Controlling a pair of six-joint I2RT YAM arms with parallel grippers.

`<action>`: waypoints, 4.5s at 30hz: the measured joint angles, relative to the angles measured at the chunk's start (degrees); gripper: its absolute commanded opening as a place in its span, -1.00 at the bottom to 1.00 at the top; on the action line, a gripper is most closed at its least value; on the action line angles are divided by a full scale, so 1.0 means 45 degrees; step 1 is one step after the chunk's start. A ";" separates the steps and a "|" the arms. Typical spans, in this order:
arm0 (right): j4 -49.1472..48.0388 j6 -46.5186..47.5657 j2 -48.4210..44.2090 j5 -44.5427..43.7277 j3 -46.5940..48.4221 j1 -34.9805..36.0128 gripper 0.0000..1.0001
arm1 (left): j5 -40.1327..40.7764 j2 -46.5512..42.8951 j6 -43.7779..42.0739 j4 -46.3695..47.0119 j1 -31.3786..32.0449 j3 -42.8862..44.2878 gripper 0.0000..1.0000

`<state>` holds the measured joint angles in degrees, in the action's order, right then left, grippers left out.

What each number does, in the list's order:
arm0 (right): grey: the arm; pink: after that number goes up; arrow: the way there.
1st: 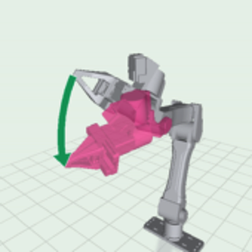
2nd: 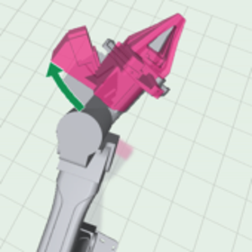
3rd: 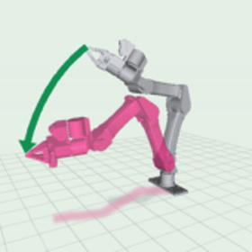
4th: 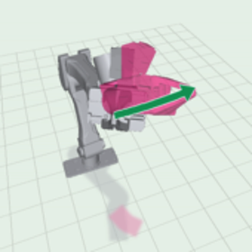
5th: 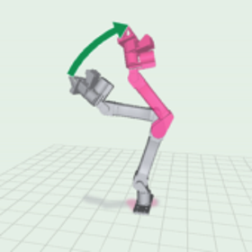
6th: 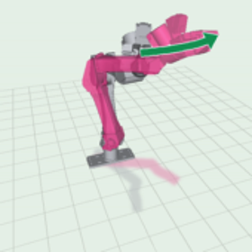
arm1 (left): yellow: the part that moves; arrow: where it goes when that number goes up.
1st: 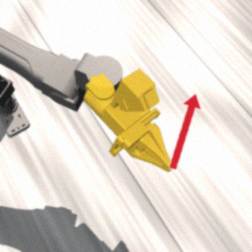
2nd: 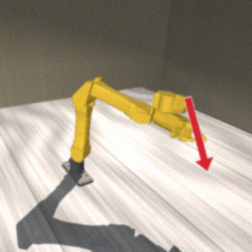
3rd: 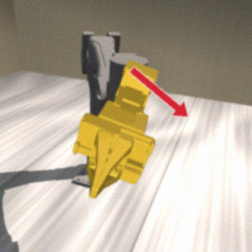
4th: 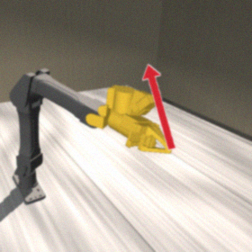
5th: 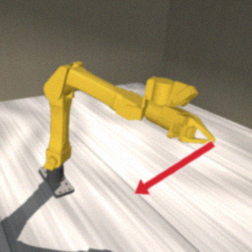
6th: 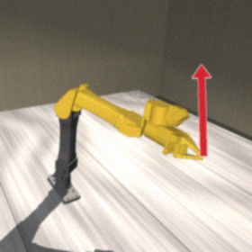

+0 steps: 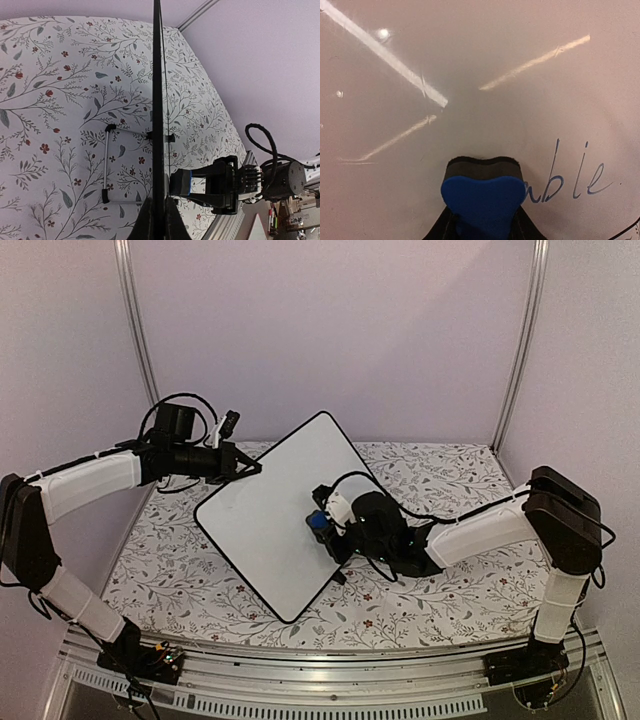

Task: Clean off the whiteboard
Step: Erase the whiteboard at the center of the board.

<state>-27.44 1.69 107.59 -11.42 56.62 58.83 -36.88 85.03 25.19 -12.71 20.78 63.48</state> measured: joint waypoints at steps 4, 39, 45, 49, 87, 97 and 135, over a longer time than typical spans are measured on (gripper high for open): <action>0.0277 0.0136 -0.0005 -0.0078 0.0180 0.0005 -0.39 | 0.0000 0.0000 -0.0005 0.0000 0.0000 0.0000 -1.00; 0.0257 0.0432 0.0573 0.0656 0.1928 -0.0928 -0.38 | 0.0010 0.0005 0.0039 0.0000 0.0000 -0.0005 -1.00; 0.0053 0.0044 0.0267 0.0690 0.0811 -0.0937 -0.38 | 0.0005 0.0005 0.0034 0.0000 0.0000 -0.0005 -1.00; 0.0024 -0.0141 0.0151 0.0704 0.0398 -0.0937 -0.38 | 0.0005 0.0005 0.0034 0.0000 0.0000 -0.0005 -1.00; -0.0534 0.0121 0.0452 0.0704 0.0797 -0.1224 -0.38 | 0.0010 0.0015 0.0053 0.0000 -0.0010 -0.0005 -1.00; -0.0719 -0.0189 0.0316 0.0704 0.0233 -0.1258 -0.38 | 0.0005 0.0015 0.0049 0.0000 -0.0010 -0.0005 -1.00; -0.0495 -0.0136 0.0316 0.0913 0.0316 -0.1685 -0.38 | 0.0000 0.0015 0.0073 0.0005 -0.0015 -0.0005 -1.00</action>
<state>-29.67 1.08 109.01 -7.31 58.04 51.24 -36.88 85.10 25.52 -12.69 20.71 63.46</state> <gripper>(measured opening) 0.312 0.020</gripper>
